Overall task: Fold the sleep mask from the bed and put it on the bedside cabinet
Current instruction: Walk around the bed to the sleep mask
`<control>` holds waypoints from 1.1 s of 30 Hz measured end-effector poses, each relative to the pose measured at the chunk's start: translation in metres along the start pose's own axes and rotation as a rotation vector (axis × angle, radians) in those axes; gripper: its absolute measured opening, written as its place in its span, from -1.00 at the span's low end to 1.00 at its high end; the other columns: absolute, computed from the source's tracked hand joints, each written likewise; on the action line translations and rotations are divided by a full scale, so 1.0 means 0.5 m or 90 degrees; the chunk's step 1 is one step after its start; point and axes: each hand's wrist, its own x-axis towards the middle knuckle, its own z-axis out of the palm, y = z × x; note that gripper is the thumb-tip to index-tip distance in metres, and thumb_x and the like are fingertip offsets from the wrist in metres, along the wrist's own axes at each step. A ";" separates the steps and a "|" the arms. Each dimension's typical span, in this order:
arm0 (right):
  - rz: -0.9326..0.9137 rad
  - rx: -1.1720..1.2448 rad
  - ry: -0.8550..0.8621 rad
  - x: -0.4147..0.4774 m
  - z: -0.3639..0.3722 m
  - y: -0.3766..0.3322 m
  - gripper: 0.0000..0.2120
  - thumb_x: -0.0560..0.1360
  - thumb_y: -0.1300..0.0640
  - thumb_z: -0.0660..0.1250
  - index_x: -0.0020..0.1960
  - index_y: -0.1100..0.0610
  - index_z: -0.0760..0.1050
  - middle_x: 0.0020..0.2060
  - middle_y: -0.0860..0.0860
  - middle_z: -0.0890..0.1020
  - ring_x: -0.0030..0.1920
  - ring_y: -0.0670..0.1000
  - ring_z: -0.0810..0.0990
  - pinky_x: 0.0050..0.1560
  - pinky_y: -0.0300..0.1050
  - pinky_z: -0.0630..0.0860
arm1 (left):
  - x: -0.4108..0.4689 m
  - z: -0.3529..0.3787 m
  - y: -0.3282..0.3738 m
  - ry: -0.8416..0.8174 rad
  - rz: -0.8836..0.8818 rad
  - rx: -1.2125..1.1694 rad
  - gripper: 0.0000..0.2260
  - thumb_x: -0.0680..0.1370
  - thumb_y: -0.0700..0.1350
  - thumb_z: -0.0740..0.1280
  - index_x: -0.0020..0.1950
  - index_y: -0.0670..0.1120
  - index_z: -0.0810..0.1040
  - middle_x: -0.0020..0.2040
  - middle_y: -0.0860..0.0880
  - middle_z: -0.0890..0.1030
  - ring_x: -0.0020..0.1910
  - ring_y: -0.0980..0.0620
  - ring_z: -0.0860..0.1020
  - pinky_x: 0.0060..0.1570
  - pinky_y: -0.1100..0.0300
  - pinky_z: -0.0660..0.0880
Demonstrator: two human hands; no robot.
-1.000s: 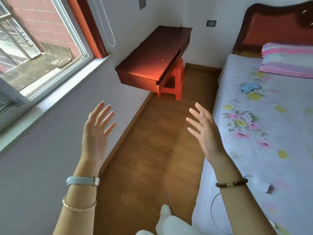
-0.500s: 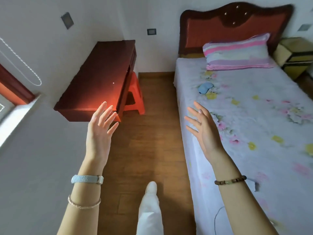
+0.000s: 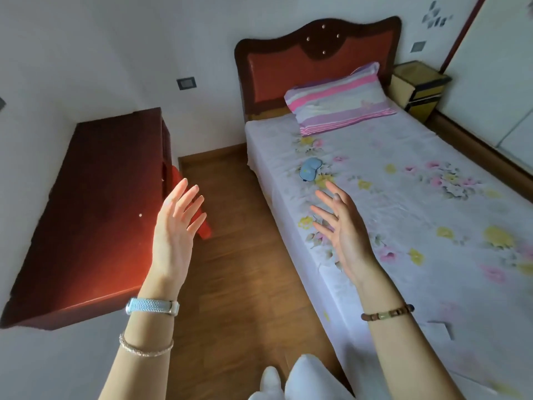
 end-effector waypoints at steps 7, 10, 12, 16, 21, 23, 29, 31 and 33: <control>0.009 0.011 0.073 0.135 0.001 0.010 -0.65 0.48 -0.25 0.19 0.25 -0.37 0.46 0.33 -0.18 0.56 0.27 -0.13 0.59 0.30 0.03 0.48 | 0.176 0.013 -0.049 -0.080 -0.020 0.003 -0.13 0.37 0.43 0.31 0.55 -0.02 0.27 0.51 -0.05 0.40 0.46 -0.04 0.42 0.40 -0.04 0.36; 0.020 0.014 0.102 0.208 -0.008 0.016 -0.69 0.53 -0.19 0.17 0.25 -0.36 0.45 0.29 -0.23 0.57 0.25 -0.15 0.60 0.28 -0.01 0.49 | 0.258 0.034 -0.078 -0.079 -0.036 -0.011 -0.10 0.35 0.41 0.35 0.55 -0.05 0.26 0.51 -0.09 0.41 0.45 -0.06 0.43 0.41 -0.08 0.35; 0.026 0.021 0.117 0.263 -0.016 0.020 -0.71 0.56 -0.16 0.15 0.26 -0.34 0.45 0.28 -0.23 0.57 0.25 -0.14 0.60 0.28 -0.03 0.49 | 0.321 0.053 -0.095 -0.082 -0.040 -0.015 -0.10 0.35 0.40 0.36 0.55 -0.07 0.26 0.50 -0.11 0.41 0.44 -0.06 0.45 0.41 -0.08 0.36; 0.028 0.045 0.139 0.390 -0.031 0.018 -0.75 0.65 -0.05 0.11 0.23 -0.31 0.45 0.24 -0.21 0.58 0.23 -0.11 0.59 0.31 0.02 0.48 | 0.455 0.095 -0.126 -0.084 -0.049 -0.032 -0.39 0.55 0.20 0.17 0.54 -0.07 0.29 0.48 -0.12 0.43 0.42 -0.06 0.47 0.43 -0.13 0.34; 0.044 0.059 0.168 0.547 -0.047 -0.003 -0.76 0.64 -0.04 0.13 0.22 -0.28 0.46 0.26 -0.13 0.59 0.23 -0.08 0.61 0.35 0.08 0.46 | 0.610 0.155 -0.156 -0.091 -0.075 -0.024 -0.49 0.61 0.10 0.05 0.53 -0.05 0.30 0.48 -0.10 0.44 0.42 -0.06 0.47 0.43 -0.14 0.33; 0.043 0.051 0.181 0.604 -0.059 -0.008 -0.75 0.61 -0.07 0.14 0.23 -0.28 0.47 0.24 -0.16 0.61 0.24 -0.08 0.62 0.34 0.08 0.47 | 0.666 0.179 -0.170 -0.098 -0.078 -0.018 -0.48 0.60 0.12 0.06 0.53 -0.04 0.30 0.47 -0.09 0.44 0.41 -0.05 0.47 0.42 -0.11 0.35; 0.050 0.035 0.207 0.738 -0.100 -0.014 -0.69 0.48 -0.11 0.22 0.19 -0.34 0.51 0.20 -0.21 0.63 0.18 -0.11 0.65 0.25 0.02 0.53 | 0.806 0.243 -0.208 -0.120 -0.110 -0.028 -0.53 0.59 0.15 0.08 0.46 0.04 0.39 0.45 -0.05 0.47 0.39 -0.02 0.49 0.37 -0.03 0.40; 0.052 0.066 0.218 0.779 -0.118 -0.002 -0.68 0.59 -0.01 0.21 0.31 -0.22 0.48 0.16 -0.21 0.65 0.13 -0.09 0.67 0.26 0.09 0.51 | 0.854 0.261 -0.228 -0.130 -0.121 -0.027 -0.56 0.60 0.14 0.07 0.44 0.06 0.40 0.43 -0.03 0.49 0.39 -0.02 0.49 0.36 -0.02 0.40; 0.054 0.084 0.228 0.822 -0.134 0.011 -0.67 0.66 0.08 0.14 0.39 -0.10 0.44 0.19 -0.16 0.63 0.12 -0.07 0.67 0.24 0.10 0.48 | 0.905 0.277 -0.255 -0.143 -0.137 -0.016 -0.56 0.62 0.12 0.07 0.46 0.04 0.38 0.43 -0.02 0.49 0.39 -0.02 0.49 0.37 -0.03 0.40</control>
